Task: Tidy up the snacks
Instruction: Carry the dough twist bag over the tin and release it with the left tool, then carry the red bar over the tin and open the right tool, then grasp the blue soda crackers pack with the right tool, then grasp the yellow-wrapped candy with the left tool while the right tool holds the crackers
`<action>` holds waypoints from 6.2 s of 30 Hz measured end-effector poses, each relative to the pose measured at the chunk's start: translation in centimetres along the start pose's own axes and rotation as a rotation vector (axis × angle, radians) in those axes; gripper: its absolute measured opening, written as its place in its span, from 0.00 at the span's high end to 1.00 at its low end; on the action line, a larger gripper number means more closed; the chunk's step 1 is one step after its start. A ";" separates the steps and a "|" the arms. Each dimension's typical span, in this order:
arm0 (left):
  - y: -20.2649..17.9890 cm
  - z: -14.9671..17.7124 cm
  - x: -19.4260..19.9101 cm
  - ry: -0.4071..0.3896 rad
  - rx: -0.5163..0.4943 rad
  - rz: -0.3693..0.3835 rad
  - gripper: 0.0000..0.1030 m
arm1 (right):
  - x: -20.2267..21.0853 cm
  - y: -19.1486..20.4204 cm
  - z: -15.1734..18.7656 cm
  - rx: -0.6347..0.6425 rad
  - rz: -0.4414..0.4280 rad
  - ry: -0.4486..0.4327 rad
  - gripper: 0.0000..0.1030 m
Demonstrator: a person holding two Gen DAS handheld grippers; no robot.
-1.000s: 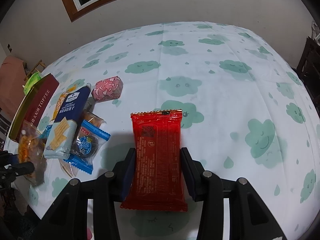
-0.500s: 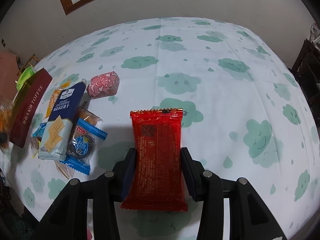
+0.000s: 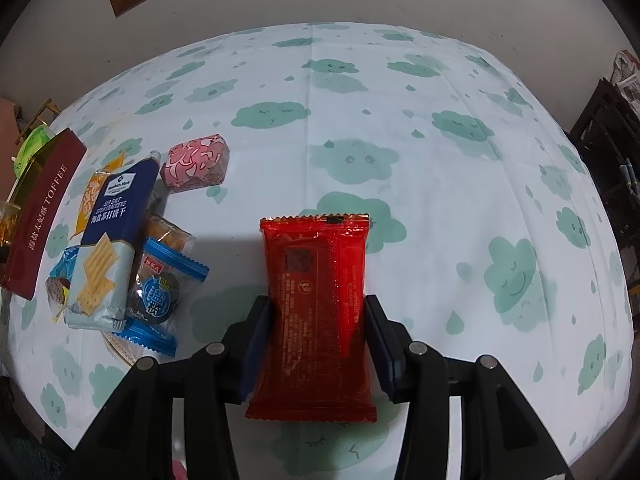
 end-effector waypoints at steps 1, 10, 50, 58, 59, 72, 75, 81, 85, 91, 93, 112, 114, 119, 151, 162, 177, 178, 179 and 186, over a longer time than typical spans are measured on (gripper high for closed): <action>0.5 0.0 -0.2 0.004 0.002 -0.008 0.69 | 0.0 0.0 0.0 -0.002 0.003 0.002 0.54; 2.8 0.4 -1.6 0.047 -0.009 -0.059 0.68 | -0.2 0.1 -0.1 -0.018 0.021 0.015 0.54; 3.7 -0.2 4.4 -0.198 0.054 -0.097 0.27 | 6.5 2.8 -3.5 -0.138 -0.030 -0.182 0.58; 7.6 1.2 6.2 -0.225 0.166 -0.108 0.25 | 8.0 15.5 -5.5 0.015 -0.221 -0.196 0.58; 8.2 1.4 6.4 -0.226 0.177 -0.112 0.24 | 7.9 17.1 -5.6 0.033 -0.246 -0.189 0.58; 15.6 5.4 6.3 -0.191 0.355 -0.162 0.24 | 6.4 34.1 -4.0 0.254 -0.379 -0.108 0.58; 16.7 6.2 6.3 -0.186 0.396 -0.164 0.24 | 5.7 36.0 -3.5 0.289 -0.375 -0.089 0.58; 18.1 7.0 6.2 -0.175 0.442 -0.169 0.24 | 4.0 38.3 -3.5 0.331 -0.358 -0.061 0.58; 18.1 7.3 6.0 -0.164 0.450 -0.166 0.24 | 3.0 39.1 -3.4 0.349 -0.347 -0.043 0.58; 17.7 7.4 5.7 -0.152 0.448 -0.154 0.24 | 1.5 39.8 -2.8 0.358 -0.344 -0.004 0.58; 17.6 7.4 5.8 -0.152 0.447 -0.157 0.24 | 1.3 39.9 -2.6 0.366 -0.340 0.003 0.58; 7.6 4.8 6.7 -0.196 0.267 -0.046 0.24 | 7.2 26.1 -3.7 0.282 -0.191 -0.156 0.48; 6.0 4.5 6.5 -0.192 0.238 -0.029 0.24 | 7.0 22.4 -3.9 0.252 -0.132 -0.153 0.44; 1.5 3.9 5.8 -0.171 0.155 0.010 0.24 | 5.8 15.4 -4.0 0.158 -0.042 -0.117 0.44; -16.2 3.5 1.7 -0.007 -0.020 0.184 0.24 | 3.7 8.5 -2.9 0.074 -0.077 -0.163 0.51; -18.8 1.7 -2.3 0.094 0.114 0.198 0.26 | 2.8 0.0 -1.3 -0.079 -0.052 -0.145 0.51; -16.9 2.4 -2.6 0.099 0.014 0.093 0.38 | 0.7 -0.7 -0.4 -0.120 -0.118 -0.113 0.51; -16.8 2.3 -2.5 0.093 -0.002 0.080 0.38 | 0.5 -0.7 -0.3 -0.121 -0.119 -0.108 0.51; -16.8 2.2 -2.4 0.088 -0.011 0.078 0.37 | 0.4 -0.7 -0.2 -0.121 -0.120 -0.104 0.50; -16.3 1.0 -2.5 0.085 0.018 0.090 0.36 | 0.3 -0.6 0.1 -0.109 -0.110 -0.107 0.50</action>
Point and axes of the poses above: each gripper's, at about its wrist camera, not at the fingertips, and x roughly against the way its jaws point, y to its left, z to its underside, the point moved 7 cm from there along -x, roughly the way its jaws point, and after that the axes turned 2 degrees about z, right-handed, at the moved point
